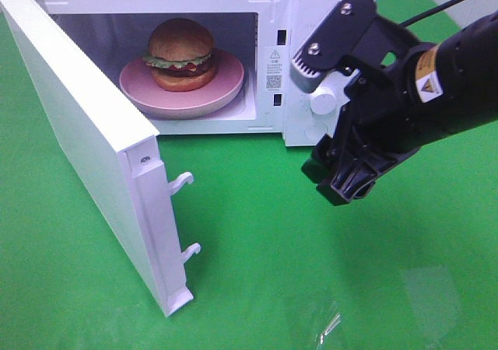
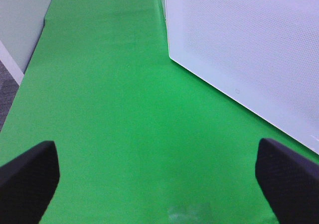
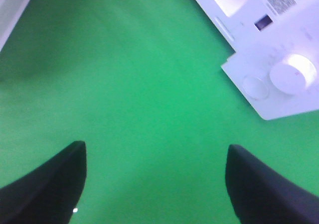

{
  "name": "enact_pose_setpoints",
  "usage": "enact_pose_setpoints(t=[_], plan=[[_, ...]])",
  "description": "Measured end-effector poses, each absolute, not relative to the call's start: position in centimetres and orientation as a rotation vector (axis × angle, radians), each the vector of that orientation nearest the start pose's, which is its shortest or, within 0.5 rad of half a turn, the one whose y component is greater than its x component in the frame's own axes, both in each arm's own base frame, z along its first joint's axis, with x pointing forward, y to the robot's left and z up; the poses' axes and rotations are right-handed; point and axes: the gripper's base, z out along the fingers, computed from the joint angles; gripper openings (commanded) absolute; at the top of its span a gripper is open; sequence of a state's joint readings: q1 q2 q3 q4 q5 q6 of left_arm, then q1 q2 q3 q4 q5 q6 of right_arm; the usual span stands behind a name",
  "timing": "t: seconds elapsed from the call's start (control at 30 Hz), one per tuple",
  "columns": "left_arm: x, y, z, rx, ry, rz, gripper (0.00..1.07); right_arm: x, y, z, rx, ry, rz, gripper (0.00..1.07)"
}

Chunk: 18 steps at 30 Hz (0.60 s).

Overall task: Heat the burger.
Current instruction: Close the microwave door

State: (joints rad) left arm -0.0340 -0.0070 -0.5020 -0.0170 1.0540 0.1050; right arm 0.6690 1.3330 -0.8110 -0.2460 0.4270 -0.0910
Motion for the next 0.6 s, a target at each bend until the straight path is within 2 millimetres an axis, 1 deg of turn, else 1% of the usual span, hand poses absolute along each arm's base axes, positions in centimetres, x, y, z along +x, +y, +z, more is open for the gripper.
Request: enact_pose_setpoints(t=[0.03,0.07,0.1,0.13,0.17,0.2,0.23,0.27,0.33,0.37,0.4,0.43,0.47,0.57,0.6], plan=[[-0.6,-0.1,27.8,0.142,2.024,0.024,1.0,21.5,14.7,25.8,-1.025,2.204,0.032,0.76],[-0.6,-0.1,27.8,0.142,2.024,0.024,1.0,21.5,14.7,25.8,-1.025,2.204,0.032,0.76],[-0.6,-0.1,27.8,0.142,2.024,0.024,1.0,21.5,13.5,26.2,-0.946,2.255,0.021,0.76],[-0.6,-0.1,27.8,0.142,2.024,0.024,1.0,21.5,13.5,26.2,-0.946,2.255,0.021,0.76],[-0.6,-0.1,27.8,0.142,2.024,0.024,1.0,21.4,12.8,26.5,-0.907,2.282,0.012,0.76],[-0.6,-0.1,27.8,0.142,2.024,0.024,1.0,21.4,12.8,26.5,-0.907,2.282,0.012,0.76],[-0.6,-0.1,27.8,0.142,2.024,0.024,1.0,21.3,11.6,26.9,-0.817,2.336,0.004,0.76],[-0.6,-0.1,27.8,0.142,2.024,0.024,1.0,21.3,11.6,26.9,-0.817,2.336,0.004,0.76],[-0.6,-0.1,27.8,0.142,2.024,0.024,1.0,20.5,9.2,27.6,-0.631,2.449,-0.011,0.76],[-0.6,-0.1,27.8,0.142,2.024,0.024,1.0,20.5,9.2,27.6,-0.631,2.449,-0.011,0.76],[-0.6,-0.1,27.8,0.142,2.024,0.024,1.0,19.8,8.4,28.0,-0.577,2.498,-0.026,0.76],[-0.6,-0.1,27.8,0.142,2.024,0.024,1.0,19.8,8.4,28.0,-0.577,2.498,-0.026,0.76],[-0.6,-0.1,27.8,0.142,2.024,0.024,1.0,18.9,7.8,28.3,-0.554,2.542,-0.038,0.76],[-0.6,-0.1,27.8,0.142,2.024,0.024,1.0,18.6,7.7,28.4,-0.548,2.56,-0.041,0.76],[-0.6,-0.1,27.8,0.142,2.024,0.024,1.0,17.7,7.2,28.7,-0.53,2.598,-0.048,0.76]])
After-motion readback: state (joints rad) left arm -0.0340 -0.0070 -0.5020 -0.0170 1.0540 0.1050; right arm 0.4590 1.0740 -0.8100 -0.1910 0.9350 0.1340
